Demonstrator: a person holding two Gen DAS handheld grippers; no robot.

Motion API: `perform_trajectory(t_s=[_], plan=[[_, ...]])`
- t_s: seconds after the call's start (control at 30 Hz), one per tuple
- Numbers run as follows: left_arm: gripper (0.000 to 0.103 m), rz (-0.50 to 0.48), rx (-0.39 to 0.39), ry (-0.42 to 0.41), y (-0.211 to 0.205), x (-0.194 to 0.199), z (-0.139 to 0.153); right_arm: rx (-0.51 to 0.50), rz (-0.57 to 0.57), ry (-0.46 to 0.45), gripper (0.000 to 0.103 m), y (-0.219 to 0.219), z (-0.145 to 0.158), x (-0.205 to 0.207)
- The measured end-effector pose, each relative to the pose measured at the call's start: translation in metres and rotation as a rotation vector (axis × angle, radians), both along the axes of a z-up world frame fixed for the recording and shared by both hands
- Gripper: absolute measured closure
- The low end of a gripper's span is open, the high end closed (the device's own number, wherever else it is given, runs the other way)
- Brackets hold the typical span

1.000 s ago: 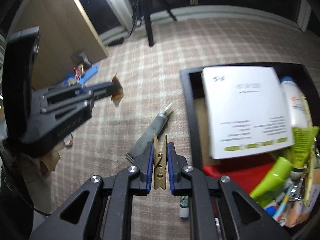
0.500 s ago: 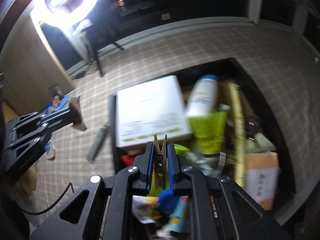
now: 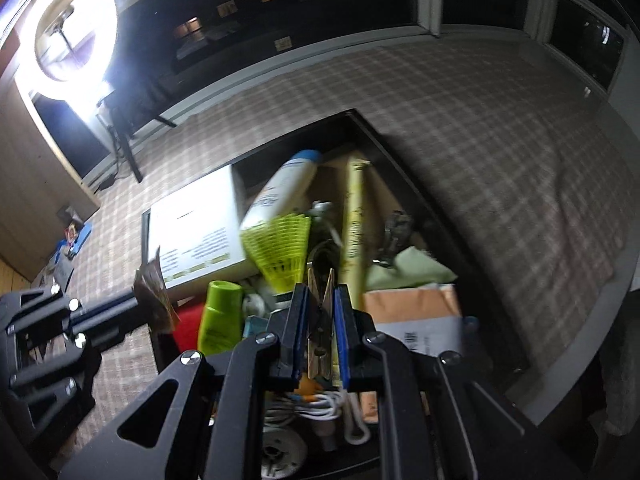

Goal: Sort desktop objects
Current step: 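Carry the wrapper and clothespin into the black bin and open both grippers, then move both grippers back over the items on the floor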

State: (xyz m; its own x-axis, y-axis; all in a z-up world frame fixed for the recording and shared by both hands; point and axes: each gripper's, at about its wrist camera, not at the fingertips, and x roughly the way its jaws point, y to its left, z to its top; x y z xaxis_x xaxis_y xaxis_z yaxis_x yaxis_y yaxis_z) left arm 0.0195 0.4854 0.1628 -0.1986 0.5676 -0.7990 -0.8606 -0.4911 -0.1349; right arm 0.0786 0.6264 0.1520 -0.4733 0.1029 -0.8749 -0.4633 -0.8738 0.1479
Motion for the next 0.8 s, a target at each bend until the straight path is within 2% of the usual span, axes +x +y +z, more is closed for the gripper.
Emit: perform_trajectory(t_s=[0.03,0.07,0.1,0.13,0.2,0.43,0.6,0.8], plan=[[0.097,-0.01,0.004,0.005,0.004,0.003,0.0,0.003,0.002,0.005,0.09,0.001,0.002,0.002],[0.086,-0.014,-0.004,0.015,0.007,0.006,0.001,0.006,0.001,-0.005,0.089,0.001,0.003,0.002],[0.074,-0.007,-0.017,0.016,0.008,0.008,0.0,0.007,-0.003,-0.017,0.081,0.001,0.003,0.003],[0.053,0.013,-0.021,0.014,0.006,0.008,0.001,0.008,-0.009,-0.011,0.07,0.001,0.005,0.004],[0.055,0.042,-0.008,0.018,0.0,0.005,0.004,0.013,-0.002,-0.001,0.062,-0.002,0.007,0.004],[0.06,0.191,-0.024,0.031,-0.061,-0.013,0.011,0.001,0.072,0.012,0.062,-0.032,0.013,-0.011],[0.06,0.306,-0.061,0.058,-0.132,-0.026,0.009,-0.015,0.159,0.014,0.062,-0.079,0.015,-0.03],[0.062,0.448,-0.102,0.037,-0.225,-0.035,-0.001,-0.031,0.272,0.034,0.062,-0.155,0.02,-0.055]])
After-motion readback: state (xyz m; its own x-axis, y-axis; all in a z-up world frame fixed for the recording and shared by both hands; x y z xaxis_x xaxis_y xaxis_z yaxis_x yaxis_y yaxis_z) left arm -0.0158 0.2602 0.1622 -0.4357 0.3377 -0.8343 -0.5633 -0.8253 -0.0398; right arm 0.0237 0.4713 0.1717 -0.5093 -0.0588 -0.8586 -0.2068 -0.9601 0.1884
